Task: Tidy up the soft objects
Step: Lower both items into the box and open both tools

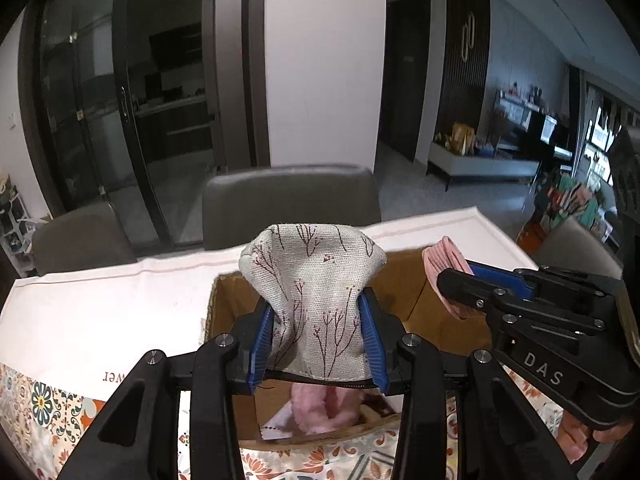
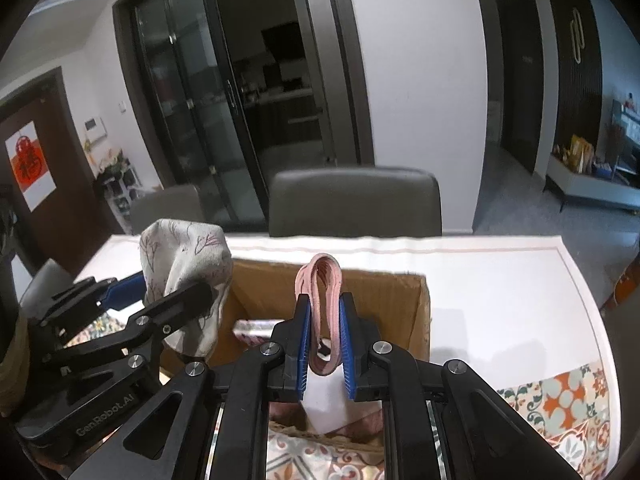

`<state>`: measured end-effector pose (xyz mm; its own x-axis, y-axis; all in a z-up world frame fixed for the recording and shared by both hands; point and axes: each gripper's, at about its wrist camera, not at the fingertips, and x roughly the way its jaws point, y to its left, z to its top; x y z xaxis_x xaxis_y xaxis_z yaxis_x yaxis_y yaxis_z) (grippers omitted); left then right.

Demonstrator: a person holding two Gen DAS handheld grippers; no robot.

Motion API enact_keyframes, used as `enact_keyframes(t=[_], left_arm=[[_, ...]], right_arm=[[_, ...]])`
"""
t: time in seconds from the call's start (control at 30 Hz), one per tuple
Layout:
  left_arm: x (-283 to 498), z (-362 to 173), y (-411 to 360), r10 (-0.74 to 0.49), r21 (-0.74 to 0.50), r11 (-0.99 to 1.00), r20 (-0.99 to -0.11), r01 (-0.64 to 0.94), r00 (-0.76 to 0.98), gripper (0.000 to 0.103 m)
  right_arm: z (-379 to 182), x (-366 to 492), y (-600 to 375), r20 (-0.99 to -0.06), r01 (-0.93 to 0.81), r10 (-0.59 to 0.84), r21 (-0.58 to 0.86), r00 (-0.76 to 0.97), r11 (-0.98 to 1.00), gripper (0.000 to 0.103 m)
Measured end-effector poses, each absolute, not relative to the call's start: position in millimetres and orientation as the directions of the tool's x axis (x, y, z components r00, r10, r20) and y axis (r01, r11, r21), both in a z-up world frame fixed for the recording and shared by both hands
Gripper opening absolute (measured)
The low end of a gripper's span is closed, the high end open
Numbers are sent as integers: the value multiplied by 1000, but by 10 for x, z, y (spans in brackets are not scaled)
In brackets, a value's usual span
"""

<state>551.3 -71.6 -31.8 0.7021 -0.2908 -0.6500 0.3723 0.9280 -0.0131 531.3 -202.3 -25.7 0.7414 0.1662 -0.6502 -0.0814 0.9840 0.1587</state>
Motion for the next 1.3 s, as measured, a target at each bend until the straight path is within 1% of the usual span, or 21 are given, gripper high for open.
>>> enact_keyframes(t=[0.2, 0.37, 0.4, 0.43, 0.5, 0.63, 0.73, 0.77, 0.87, 0.97, 1.1, 1.23, 1.3], left_arm=[[5600, -539, -802, -283, -11, 920, -711, 391, 644, 44], [5609, -615, -786, -277, -9, 918, -730, 397, 624, 56], [5611, -616, -777, -276, -8, 918, -733, 397, 622, 57], [5606, -616, -779, -272, -5, 918, -735, 397, 621, 59], [5601, -611, -780, -272, -1, 916, -736, 400, 620, 62], [5589, -620, -763, -261, -1, 920, -746, 391, 612, 74], [5568, -615, -768, -249, 9, 923, -750, 386, 613, 76], [5578, -607, -760, -247, 10, 923, -751, 385, 612, 79], [5561, -582, -757, -239, 10, 927, -754, 374, 612, 82], [5485, -530, -715, -230, 9, 935, -744, 354, 627, 82], [5299, -406, -652, -200, 36, 948, -706, 317, 680, 82], [5047, -233, -567, -160, 71, 961, -646, 267, 747, 82], [4895, -146, -506, -138, 81, 968, -613, 236, 778, 84]], right_arm=[[-527, 5423, -2039, -703, -80, 163, 151, 692, 985, 15], [-661, 5489, -2112, -728, -67, 165, 162, 665, 984, 17], [-677, 5497, -2127, -732, -64, 164, 163, 661, 985, 19], [-684, 5503, -2137, -735, -61, 164, 165, 658, 984, 26], [-683, 5527, -2146, -735, -56, 169, 176, 656, 983, 38], [-657, 5503, -2161, -731, -47, 162, 174, 663, 984, 39], [-642, 5469, -2183, -733, -34, 150, 170, 664, 985, 39], [-630, 5455, -2188, -731, -29, 147, 171, 666, 985, 39], [-577, 5396, -2205, -727, -15, 131, 163, 674, 986, 42], [-530, 5339, -2209, -725, -7, 111, 145, 679, 989, 43], [-447, 5237, -2199, -716, 3, 91, 129, 692, 992, 43], [-347, 5070, -2181, -700, 10, 88, 135, 709, 991, 43], [-265, 4937, -2157, -685, 15, 83, 136, 724, 991, 43]])
